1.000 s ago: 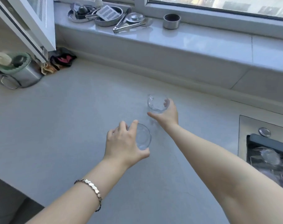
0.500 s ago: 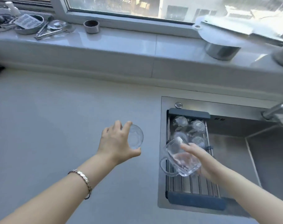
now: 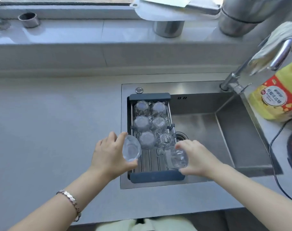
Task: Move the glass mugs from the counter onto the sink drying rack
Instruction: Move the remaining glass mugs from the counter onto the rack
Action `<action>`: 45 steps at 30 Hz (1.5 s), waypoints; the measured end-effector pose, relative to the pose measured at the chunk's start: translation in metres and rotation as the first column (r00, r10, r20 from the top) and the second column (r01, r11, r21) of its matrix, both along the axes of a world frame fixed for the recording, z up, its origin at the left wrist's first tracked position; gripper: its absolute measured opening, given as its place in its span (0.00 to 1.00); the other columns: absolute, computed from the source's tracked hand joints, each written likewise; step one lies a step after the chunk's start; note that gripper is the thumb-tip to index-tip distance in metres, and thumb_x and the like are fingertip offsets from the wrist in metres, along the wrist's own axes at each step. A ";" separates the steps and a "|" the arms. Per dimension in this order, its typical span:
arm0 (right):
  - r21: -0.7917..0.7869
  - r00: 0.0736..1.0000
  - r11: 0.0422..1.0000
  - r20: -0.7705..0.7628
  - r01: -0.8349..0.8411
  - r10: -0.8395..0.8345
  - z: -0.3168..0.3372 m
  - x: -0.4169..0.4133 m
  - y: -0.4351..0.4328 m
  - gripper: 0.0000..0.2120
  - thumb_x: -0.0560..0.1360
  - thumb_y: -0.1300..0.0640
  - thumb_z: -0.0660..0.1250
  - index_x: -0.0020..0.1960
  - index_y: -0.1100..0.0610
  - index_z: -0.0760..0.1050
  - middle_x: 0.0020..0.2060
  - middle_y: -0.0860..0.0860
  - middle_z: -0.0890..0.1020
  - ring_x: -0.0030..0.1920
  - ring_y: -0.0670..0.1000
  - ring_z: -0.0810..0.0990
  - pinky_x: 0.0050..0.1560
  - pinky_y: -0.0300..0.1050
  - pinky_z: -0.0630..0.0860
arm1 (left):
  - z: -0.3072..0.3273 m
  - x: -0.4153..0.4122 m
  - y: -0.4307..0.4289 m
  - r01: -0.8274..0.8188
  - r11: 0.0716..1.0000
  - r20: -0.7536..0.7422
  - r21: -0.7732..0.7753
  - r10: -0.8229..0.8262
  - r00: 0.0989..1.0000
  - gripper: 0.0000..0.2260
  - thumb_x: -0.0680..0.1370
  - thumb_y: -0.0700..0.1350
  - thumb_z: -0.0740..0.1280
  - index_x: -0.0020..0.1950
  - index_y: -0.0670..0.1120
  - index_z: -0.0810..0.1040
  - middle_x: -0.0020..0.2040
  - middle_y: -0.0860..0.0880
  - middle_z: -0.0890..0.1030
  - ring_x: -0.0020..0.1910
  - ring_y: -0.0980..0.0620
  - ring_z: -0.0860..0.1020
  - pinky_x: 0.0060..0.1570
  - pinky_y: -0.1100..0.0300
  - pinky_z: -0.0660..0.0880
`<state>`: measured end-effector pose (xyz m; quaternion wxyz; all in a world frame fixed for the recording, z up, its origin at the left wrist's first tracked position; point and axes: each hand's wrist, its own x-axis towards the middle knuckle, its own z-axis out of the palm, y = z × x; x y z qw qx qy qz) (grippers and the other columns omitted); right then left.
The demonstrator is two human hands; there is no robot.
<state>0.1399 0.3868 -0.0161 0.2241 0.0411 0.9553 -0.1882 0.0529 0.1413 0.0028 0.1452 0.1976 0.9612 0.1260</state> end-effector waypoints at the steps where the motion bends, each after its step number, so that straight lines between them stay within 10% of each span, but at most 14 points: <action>1: 0.013 0.999 0.999 0.005 -0.038 0.038 -0.006 -0.003 -0.004 0.26 0.62 0.52 0.69 0.60 0.51 0.69 0.58 0.49 0.75 0.53 0.56 0.72 0.58 0.47 0.70 | 0.000 0.002 0.000 -0.008 1.000 -0.001 0.000 0.008 1.000 0.37 0.58 0.62 0.63 0.66 0.51 0.68 0.44 0.52 0.66 0.46 0.45 0.73 0.56 0.54 0.69; 8: 0.351 0.969 0.904 0.115 -0.244 0.217 -0.030 -0.033 -0.042 0.20 0.68 0.58 0.67 0.59 0.58 0.69 0.61 0.59 0.67 0.59 0.60 0.69 0.59 0.52 0.65 | 0.000 0.012 -0.004 -0.061 0.998 -0.059 -0.021 0.060 0.996 0.42 0.54 0.65 0.54 0.65 0.51 0.70 0.44 0.52 0.66 0.45 0.45 0.74 0.52 0.55 0.70; 21: 0.234 0.989 0.970 0.141 -0.071 0.039 -0.079 -0.029 -0.055 0.29 0.72 0.47 0.68 0.68 0.55 0.63 0.66 0.57 0.66 0.64 0.60 0.67 0.61 0.52 0.68 | -0.001 0.004 -0.016 -0.099 0.995 0.005 -0.030 0.100 0.995 0.39 0.57 0.65 0.62 0.66 0.51 0.70 0.48 0.48 0.74 0.47 0.44 0.76 0.50 0.54 0.71; 26: -0.142 0.989 0.984 -0.087 0.109 -0.122 -0.047 -0.022 -0.056 0.31 0.71 0.45 0.68 0.70 0.51 0.62 0.67 0.50 0.66 0.68 0.52 0.64 0.68 0.44 0.61 | 0.007 0.004 -0.007 -0.281 0.954 0.225 0.106 0.253 0.941 0.32 0.64 0.57 0.74 0.66 0.53 0.68 0.46 0.51 0.70 0.50 0.48 0.75 0.49 0.55 0.72; 29: -0.594 0.989 0.796 -0.004 0.116 -0.147 -0.018 -0.018 -0.065 0.43 0.63 0.50 0.78 0.67 0.35 0.55 0.64 0.36 0.63 0.67 0.34 0.62 0.67 0.27 0.57 | 0.004 -0.001 0.006 -0.517 0.818 0.474 0.251 0.362 0.803 0.24 0.66 0.57 0.74 0.59 0.50 0.73 0.39 0.48 0.73 0.39 0.51 0.74 0.42 0.56 0.73; 34: -0.798 0.912 0.558 -0.029 0.226 -0.410 -0.013 -0.016 -0.062 0.37 0.56 0.58 0.81 0.57 0.41 0.66 0.55 0.38 0.73 0.55 0.31 0.73 0.56 0.22 0.66 | 0.003 0.001 0.022 -0.707 0.637 0.851 0.308 0.149 0.504 0.07 0.75 0.53 0.66 0.49 0.52 0.77 0.54 0.44 0.79 0.51 0.47 0.80 0.46 0.56 0.79; 40: -0.403 0.934 0.905 -0.356 -0.136 -0.018 -0.021 -0.038 -0.053 0.27 0.62 0.63 0.75 0.60 0.55 0.73 0.57 0.54 0.73 0.60 0.47 0.71 0.62 0.38 0.67 | -0.011 -0.001 0.007 -0.550 0.765 0.695 0.337 0.192 0.693 0.16 0.77 0.49 0.64 0.64 0.50 0.71 0.58 0.48 0.76 0.56 0.51 0.76 0.53 0.59 0.69; 43: -0.096 0.868 0.912 -0.361 -0.400 0.342 -0.031 -0.052 -0.063 0.28 0.58 0.67 0.75 0.57 0.56 0.76 0.53 0.61 0.78 0.51 0.62 0.78 0.48 0.53 0.79 | -0.013 -0.002 -0.008 -0.527 0.785 0.627 0.325 0.238 0.742 0.11 0.78 0.44 0.63 0.60 0.49 0.73 0.54 0.49 0.77 0.51 0.52 0.76 0.50 0.60 0.69; 45: 0.134 0.783 0.835 -0.296 -0.534 0.548 -0.038 -0.061 -0.072 0.31 0.45 0.65 0.79 0.48 0.54 0.79 0.44 0.58 0.82 0.40 0.58 0.81 0.36 0.47 0.80 | -0.016 -0.003 -0.017 -0.528 0.784 0.594 0.328 0.263 0.760 0.07 0.78 0.42 0.62 0.54 0.50 0.73 0.51 0.50 0.78 0.50 0.52 0.76 0.47 0.61 0.70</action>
